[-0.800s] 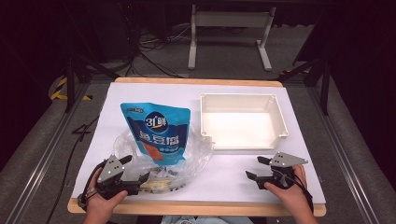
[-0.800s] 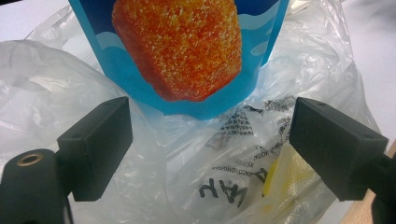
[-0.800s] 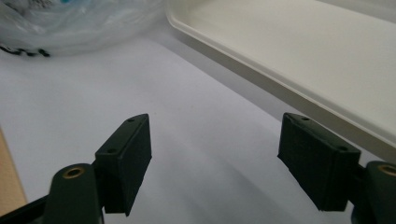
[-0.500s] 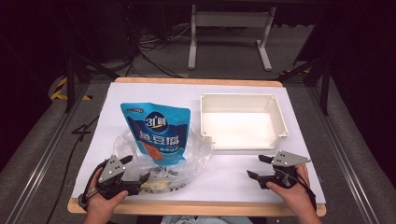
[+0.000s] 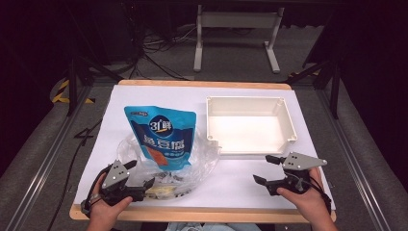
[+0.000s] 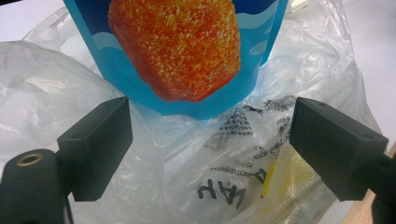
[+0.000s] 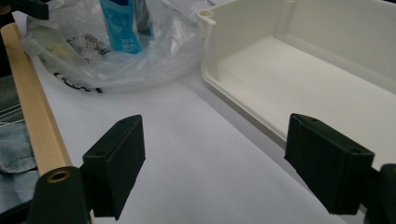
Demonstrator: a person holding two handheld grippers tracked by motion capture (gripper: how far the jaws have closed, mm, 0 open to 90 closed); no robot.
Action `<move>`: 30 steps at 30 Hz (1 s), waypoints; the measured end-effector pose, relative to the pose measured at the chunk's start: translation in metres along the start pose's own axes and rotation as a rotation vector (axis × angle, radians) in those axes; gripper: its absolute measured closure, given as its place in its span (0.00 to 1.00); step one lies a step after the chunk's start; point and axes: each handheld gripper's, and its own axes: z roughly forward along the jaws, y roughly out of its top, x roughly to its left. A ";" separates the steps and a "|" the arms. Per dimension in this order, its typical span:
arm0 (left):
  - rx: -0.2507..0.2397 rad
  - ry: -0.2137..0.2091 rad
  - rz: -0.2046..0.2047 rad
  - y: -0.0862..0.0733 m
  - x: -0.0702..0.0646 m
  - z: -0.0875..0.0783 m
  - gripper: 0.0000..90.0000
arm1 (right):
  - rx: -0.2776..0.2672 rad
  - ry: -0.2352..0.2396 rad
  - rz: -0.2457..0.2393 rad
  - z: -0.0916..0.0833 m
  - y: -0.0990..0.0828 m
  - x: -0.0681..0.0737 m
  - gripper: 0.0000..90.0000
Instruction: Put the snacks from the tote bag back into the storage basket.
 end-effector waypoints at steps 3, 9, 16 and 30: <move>0.003 0.004 0.007 0.000 0.000 0.001 0.16 | -0.012 0.008 -0.028 -0.001 0.009 0.004 0.22; 0.005 0.005 0.010 0.000 0.000 0.001 0.16 | -0.002 0.022 -0.058 0.001 0.019 0.009 0.21; 0.005 0.004 0.009 0.000 0.000 0.001 0.16 | -0.004 0.055 -0.094 0.009 0.032 0.012 0.19; 0.003 0.004 0.009 0.000 0.000 0.001 0.16 | -0.072 0.133 -0.100 0.029 0.062 0.020 0.09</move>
